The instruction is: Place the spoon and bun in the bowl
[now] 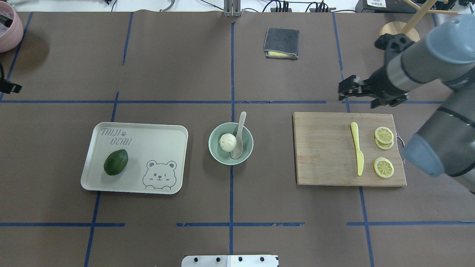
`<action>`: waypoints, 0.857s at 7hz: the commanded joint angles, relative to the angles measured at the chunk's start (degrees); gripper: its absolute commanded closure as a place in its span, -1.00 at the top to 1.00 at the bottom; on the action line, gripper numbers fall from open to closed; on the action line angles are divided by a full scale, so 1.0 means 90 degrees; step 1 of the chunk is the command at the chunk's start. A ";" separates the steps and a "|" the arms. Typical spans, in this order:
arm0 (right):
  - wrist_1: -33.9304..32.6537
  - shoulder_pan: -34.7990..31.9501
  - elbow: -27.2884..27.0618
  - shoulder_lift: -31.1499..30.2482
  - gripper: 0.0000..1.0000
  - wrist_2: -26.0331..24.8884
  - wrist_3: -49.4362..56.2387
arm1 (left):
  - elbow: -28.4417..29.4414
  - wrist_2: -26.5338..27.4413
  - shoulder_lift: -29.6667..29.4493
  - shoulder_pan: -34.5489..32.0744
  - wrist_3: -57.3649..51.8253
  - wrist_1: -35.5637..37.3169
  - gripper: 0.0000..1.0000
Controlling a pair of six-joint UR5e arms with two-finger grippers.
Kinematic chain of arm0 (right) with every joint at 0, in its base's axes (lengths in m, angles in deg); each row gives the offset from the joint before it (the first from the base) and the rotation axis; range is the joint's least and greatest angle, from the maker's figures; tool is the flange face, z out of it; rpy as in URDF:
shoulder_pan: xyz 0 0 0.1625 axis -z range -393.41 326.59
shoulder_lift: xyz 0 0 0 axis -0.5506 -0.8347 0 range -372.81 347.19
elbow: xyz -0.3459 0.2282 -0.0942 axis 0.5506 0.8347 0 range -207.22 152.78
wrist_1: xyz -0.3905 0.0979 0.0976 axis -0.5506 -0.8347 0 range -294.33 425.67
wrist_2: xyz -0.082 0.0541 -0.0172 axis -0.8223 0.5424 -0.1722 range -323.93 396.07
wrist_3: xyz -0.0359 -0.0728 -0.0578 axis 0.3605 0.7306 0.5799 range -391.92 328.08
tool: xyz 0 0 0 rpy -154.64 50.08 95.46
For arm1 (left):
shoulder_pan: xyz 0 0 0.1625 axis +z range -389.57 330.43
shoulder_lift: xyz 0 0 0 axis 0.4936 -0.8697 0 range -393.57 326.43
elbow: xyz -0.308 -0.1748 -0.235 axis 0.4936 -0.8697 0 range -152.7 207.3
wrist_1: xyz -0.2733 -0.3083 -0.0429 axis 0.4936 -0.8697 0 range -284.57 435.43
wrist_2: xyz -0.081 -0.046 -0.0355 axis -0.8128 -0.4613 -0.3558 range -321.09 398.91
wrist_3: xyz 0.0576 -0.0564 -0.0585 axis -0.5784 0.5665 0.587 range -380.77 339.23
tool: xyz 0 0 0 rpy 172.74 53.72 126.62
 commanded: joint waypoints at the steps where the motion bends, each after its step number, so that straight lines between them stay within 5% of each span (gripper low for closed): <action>1: -0.0066 -0.1388 -0.0077 -0.1285 1.00 0.0784 0.2439 | 0.0945 -0.0565 -0.0017 -0.1396 -0.2293 0.0380 0.99; 4: -0.1732 -0.2835 -0.0037 -0.2020 1.00 0.1226 0.5928 | 0.1574 -0.0769 -0.0581 -0.2104 -0.2843 0.1342 1.00; 6: -0.1835 -0.3112 0.0351 -0.2237 1.00 0.1333 0.6640 | 0.1217 -0.1938 -0.0701 -0.2300 -0.2291 0.2681 1.00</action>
